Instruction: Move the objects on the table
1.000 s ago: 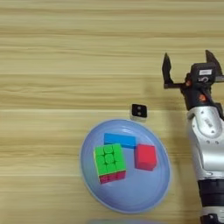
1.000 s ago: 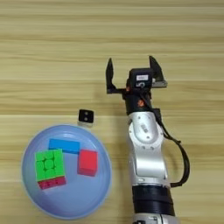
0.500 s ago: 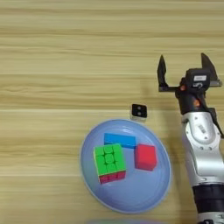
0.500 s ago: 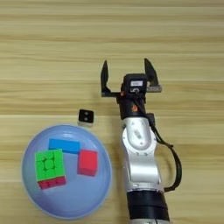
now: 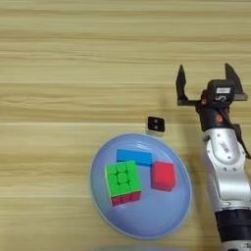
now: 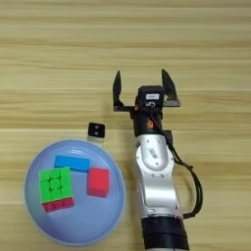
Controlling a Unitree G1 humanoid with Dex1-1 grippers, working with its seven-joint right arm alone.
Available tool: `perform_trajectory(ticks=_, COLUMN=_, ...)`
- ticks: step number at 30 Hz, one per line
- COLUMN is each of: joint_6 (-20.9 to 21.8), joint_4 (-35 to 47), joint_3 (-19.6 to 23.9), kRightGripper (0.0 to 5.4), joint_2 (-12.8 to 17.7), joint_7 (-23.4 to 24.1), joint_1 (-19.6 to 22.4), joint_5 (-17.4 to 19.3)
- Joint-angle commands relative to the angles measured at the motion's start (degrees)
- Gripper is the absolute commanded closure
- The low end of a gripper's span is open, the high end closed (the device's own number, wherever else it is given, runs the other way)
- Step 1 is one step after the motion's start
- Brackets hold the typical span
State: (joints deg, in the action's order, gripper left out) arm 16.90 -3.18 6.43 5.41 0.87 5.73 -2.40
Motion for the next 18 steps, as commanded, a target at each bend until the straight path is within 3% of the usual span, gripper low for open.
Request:
perform_trajectory(ticks=1, joint_6=0.87, joint_4=1.87, joint_3=0.27, kRightGripper=0.03, joint_2=0.52, joint_7=0.57, joint_1=2.92, joint_5=0.00)
perform_trajectory(ticks=18, joint_6=1.51, joint_4=-0.10, joint_3=1.14, kRightGripper=0.03, joint_2=1.23, joint_7=1.64, joint_1=3.15, joint_5=-0.32)
